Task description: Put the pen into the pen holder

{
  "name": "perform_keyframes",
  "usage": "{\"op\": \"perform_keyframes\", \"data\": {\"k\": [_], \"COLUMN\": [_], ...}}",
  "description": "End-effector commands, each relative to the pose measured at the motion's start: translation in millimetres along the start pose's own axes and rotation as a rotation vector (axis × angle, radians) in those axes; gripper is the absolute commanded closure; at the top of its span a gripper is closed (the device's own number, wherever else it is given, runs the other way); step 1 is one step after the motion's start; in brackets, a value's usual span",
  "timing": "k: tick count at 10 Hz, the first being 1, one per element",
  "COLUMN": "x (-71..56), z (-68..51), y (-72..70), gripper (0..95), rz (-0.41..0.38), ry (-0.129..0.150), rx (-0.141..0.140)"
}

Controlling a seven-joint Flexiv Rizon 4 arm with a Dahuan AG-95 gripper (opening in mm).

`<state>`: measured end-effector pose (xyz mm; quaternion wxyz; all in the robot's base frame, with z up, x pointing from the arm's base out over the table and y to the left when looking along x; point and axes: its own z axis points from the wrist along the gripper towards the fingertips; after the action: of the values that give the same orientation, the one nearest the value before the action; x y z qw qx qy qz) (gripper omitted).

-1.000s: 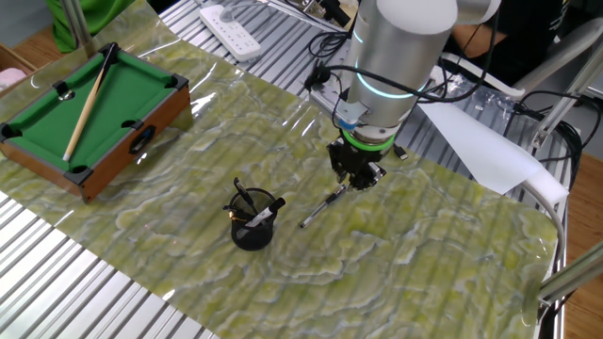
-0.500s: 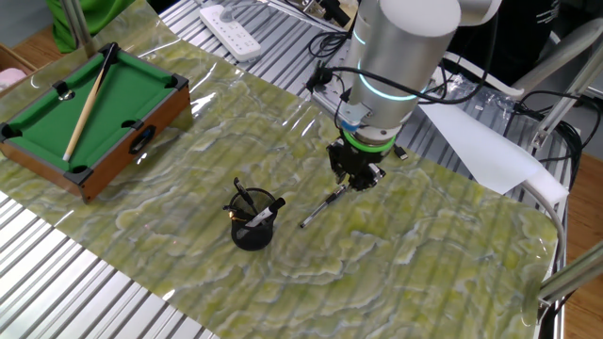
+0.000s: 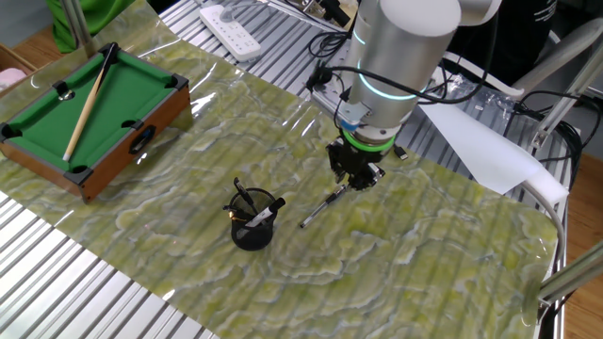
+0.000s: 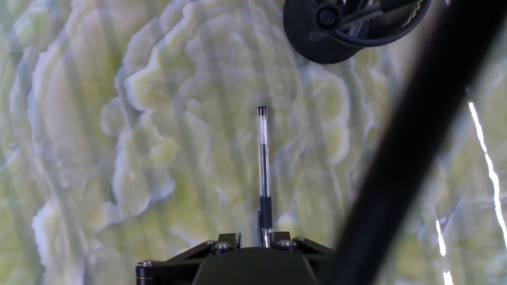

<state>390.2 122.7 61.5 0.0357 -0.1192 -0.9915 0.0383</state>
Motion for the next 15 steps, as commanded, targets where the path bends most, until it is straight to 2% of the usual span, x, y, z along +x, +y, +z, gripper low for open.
{"op": "perform_keyframes", "data": {"k": [1, 3, 7, 12, 15], "x": [-0.6, -1.3, -2.0, -2.0, -2.0], "z": [1.0, 1.7, 2.4, 2.4, 2.4], "y": [1.2, 2.6, 4.7, 4.7, 4.7], "gripper": [76.0, 76.0, 76.0, 76.0, 76.0], "rz": [0.004, 0.002, 0.047, 0.050, 0.051], "ry": [0.003, -0.001, -0.012, 0.004, 0.003], "rx": [0.007, 0.013, 0.032, 0.011, 0.005]}}
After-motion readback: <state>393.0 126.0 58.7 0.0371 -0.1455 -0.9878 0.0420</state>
